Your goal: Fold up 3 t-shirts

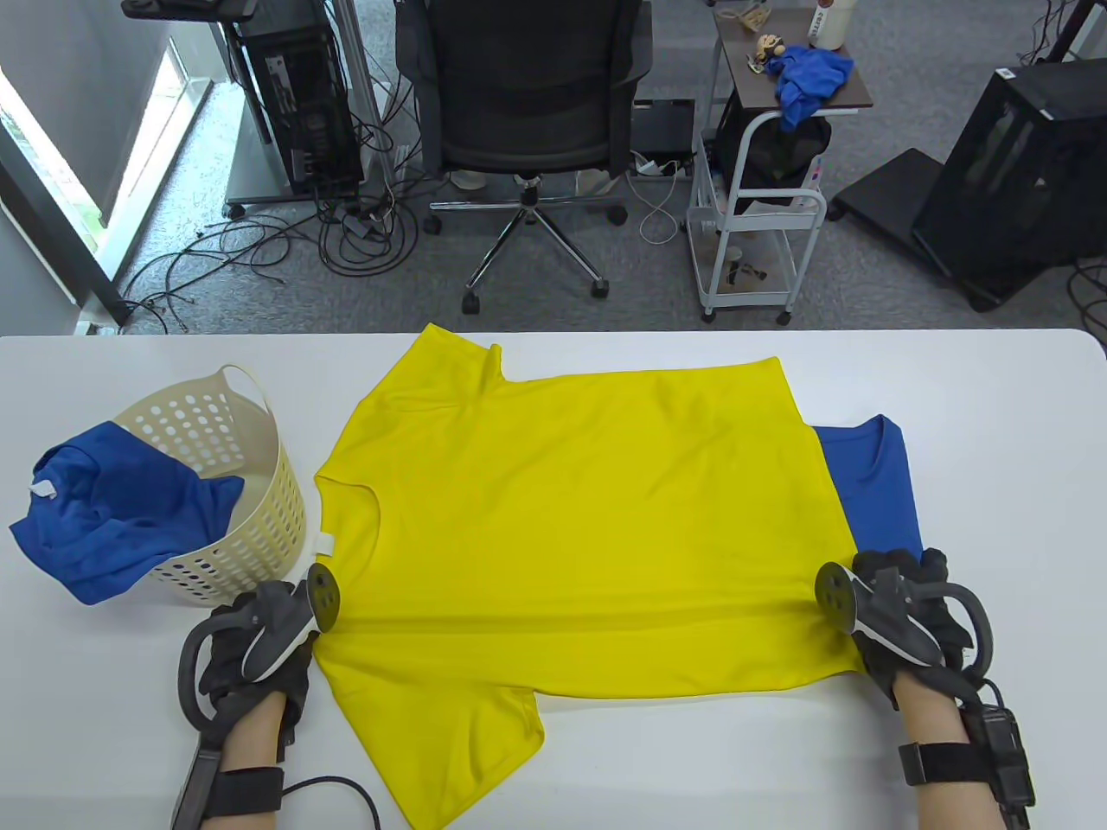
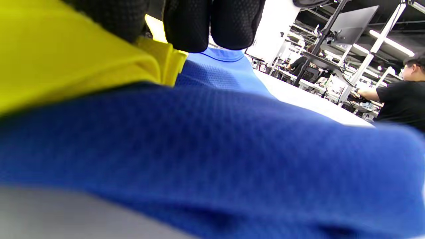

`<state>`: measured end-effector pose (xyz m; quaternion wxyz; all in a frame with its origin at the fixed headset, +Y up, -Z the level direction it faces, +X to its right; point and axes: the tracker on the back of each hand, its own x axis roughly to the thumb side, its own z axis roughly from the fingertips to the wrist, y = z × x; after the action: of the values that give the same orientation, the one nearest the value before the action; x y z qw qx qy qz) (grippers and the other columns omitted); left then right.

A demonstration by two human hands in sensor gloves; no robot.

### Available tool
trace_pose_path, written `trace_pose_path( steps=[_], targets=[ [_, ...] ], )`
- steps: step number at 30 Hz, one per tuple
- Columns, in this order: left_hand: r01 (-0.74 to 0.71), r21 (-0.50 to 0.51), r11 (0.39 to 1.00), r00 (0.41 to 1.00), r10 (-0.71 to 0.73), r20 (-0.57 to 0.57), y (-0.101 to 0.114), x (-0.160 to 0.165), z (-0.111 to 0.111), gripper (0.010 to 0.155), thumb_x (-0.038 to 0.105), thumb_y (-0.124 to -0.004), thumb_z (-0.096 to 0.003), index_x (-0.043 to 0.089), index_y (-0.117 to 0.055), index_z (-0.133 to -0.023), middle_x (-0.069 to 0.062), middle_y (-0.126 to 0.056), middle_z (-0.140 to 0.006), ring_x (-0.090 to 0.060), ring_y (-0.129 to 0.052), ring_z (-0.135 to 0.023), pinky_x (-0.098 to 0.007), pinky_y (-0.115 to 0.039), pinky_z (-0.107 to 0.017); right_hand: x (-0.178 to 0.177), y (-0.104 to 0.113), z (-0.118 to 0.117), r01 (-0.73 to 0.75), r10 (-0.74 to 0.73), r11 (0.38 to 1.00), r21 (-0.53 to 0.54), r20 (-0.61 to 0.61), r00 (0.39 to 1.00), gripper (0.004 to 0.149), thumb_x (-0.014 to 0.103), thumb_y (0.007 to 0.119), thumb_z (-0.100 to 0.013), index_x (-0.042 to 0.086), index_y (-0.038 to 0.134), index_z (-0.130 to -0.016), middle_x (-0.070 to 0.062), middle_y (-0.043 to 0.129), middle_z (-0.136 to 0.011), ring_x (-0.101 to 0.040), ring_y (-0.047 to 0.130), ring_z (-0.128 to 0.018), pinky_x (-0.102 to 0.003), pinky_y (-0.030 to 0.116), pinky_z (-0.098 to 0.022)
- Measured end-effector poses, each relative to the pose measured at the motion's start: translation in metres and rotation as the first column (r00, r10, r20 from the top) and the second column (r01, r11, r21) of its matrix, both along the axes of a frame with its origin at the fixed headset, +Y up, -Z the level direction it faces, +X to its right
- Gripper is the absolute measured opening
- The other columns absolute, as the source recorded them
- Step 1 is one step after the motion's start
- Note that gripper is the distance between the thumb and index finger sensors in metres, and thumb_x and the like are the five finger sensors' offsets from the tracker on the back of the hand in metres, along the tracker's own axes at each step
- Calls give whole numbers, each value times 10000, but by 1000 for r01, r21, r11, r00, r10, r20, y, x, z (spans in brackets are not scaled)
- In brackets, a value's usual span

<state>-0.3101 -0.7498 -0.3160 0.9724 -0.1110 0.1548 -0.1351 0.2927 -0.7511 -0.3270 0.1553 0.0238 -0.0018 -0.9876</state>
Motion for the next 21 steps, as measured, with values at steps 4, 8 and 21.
trace_pose_path(
  steps=[4, 8, 21],
  targets=[
    [0, 19, 1000, 1000, 0, 3, 1, -1, 0, 367, 482, -755, -416, 539, -715, -776, 177, -766, -994, -134, -795, -942, -488, -655, -762, -1, 4, 3, -47, 47, 998, 53, -8, 999, 360, 355, 849, -363, 377, 836, -723, 49, 735, -996, -317, 697, -975, -689, 398, -776],
    [-59, 46, 997, 998, 60, -17, 11, -8, 2, 371, 464, -759, -411, 520, -723, -776, 184, -827, -938, -127, -851, -892, -460, -709, -724, 4, 16, 2, -29, 28, 998, 54, 28, 999, 370, 362, 829, -369, 366, 833, -739, 50, 770, -965, -321, 729, -952, -684, 443, -755],
    [-20, 7, 1000, 999, 20, -44, 47, 10, 32, 398, 516, -736, -412, 520, -743, -810, 146, -804, -974, -143, -825, -913, -491, -659, -753, 26, 44, 17, 40, -31, 995, -91, 95, 995, 382, 417, 805, -386, 405, 803, -768, -6, 745, -988, -351, 741, -922, -662, 499, -711]
  ],
)
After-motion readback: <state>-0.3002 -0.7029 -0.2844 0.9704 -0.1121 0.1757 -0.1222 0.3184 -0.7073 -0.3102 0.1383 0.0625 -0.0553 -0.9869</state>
